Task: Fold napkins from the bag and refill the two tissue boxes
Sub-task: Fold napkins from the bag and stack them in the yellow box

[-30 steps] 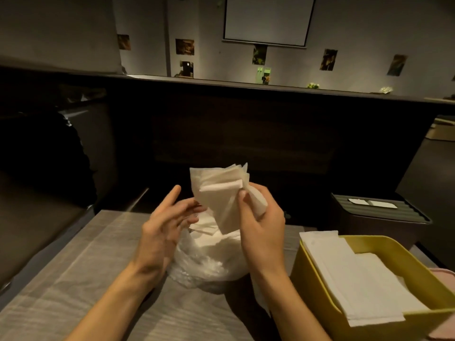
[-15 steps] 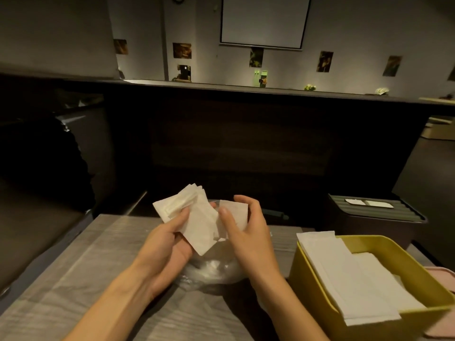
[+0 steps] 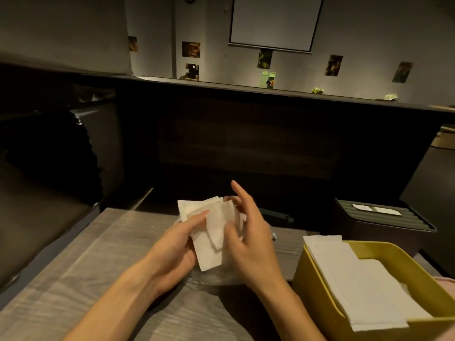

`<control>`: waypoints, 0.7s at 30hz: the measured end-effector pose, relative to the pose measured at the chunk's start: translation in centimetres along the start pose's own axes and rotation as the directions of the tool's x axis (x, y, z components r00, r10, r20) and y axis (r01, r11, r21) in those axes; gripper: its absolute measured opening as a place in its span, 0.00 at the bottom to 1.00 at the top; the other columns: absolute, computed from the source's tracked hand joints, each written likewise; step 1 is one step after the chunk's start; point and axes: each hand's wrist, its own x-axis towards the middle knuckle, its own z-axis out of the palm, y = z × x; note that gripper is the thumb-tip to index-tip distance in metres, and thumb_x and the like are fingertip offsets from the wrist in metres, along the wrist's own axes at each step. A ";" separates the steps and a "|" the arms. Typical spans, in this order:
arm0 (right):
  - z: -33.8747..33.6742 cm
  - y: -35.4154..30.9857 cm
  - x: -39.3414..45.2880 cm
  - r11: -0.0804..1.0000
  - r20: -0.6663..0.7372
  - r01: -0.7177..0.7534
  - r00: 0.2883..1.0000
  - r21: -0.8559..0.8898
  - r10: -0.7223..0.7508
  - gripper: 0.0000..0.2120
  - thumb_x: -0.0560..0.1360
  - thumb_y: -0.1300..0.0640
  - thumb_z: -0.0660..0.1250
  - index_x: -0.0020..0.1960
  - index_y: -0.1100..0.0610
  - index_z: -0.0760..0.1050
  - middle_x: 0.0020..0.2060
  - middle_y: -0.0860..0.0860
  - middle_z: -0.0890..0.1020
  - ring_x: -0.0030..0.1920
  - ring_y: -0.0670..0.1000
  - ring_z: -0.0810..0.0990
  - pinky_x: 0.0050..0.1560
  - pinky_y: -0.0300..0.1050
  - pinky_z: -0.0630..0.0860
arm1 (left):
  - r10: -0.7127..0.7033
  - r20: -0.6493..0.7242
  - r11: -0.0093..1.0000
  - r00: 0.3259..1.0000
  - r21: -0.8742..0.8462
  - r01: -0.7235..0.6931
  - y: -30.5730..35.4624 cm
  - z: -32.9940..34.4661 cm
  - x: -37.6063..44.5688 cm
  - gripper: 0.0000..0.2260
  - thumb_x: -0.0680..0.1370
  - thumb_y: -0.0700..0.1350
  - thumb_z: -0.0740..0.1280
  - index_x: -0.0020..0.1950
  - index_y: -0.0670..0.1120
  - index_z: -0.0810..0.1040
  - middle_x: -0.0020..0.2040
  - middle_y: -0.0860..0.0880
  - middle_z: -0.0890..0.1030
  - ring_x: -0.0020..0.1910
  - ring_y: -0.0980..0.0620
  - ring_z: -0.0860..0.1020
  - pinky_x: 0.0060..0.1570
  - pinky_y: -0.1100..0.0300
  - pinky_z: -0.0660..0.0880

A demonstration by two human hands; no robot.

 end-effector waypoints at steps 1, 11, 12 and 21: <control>0.2 0.2 0.0 0.996 -0.021 0.008 1.000 -0.085 -0.010 0.35 0.82 0.59 0.66 0.77 0.29 0.56 0.70 0.35 0.68 0.69 0.37 0.69 0.70 0.47 0.74 | -0.002 -0.004 1.000 1.000 0.008 0.002 0.0 0.0 0.1 0.20 0.77 0.45 0.70 0.68 0.44 0.78 0.57 0.39 0.86 0.58 0.41 0.84 0.61 0.41 0.78; -0.3 0.8 -0.5 0.806 0.042 0.147 0.988 -0.573 -0.150 0.27 0.75 0.27 0.64 0.67 0.40 0.76 0.63 0.36 0.70 0.64 0.37 0.64 0.64 0.38 0.62 | -0.029 -0.008 0.997 1.000 -0.066 0.029 0.4 -0.4 -0.1 0.12 0.82 0.44 0.65 0.64 0.41 0.81 0.58 0.37 0.85 0.57 0.41 0.85 0.62 0.42 0.77; -0.3 1.0 -0.5 0.821 0.030 0.142 0.988 -0.553 -0.151 0.25 0.76 0.29 0.65 0.67 0.40 0.76 0.64 0.35 0.72 0.64 0.36 0.65 0.65 0.39 0.62 | -0.026 -0.007 0.997 1.000 -0.069 0.026 0.4 -0.3 -0.2 0.13 0.82 0.44 0.65 0.64 0.41 0.81 0.58 0.37 0.85 0.57 0.41 0.85 0.63 0.42 0.77; -0.3 0.6 -0.1 0.959 -0.242 0.184 0.942 -0.215 -0.235 0.12 0.85 0.44 0.59 0.54 0.46 0.80 0.49 0.38 0.80 0.53 0.43 0.80 0.52 0.42 0.75 | 0.015 -0.045 0.999 0.999 -0.050 -0.017 0.7 -0.3 0.2 0.13 0.82 0.46 0.66 0.63 0.42 0.81 0.55 0.40 0.86 0.53 0.45 0.86 0.54 0.47 0.81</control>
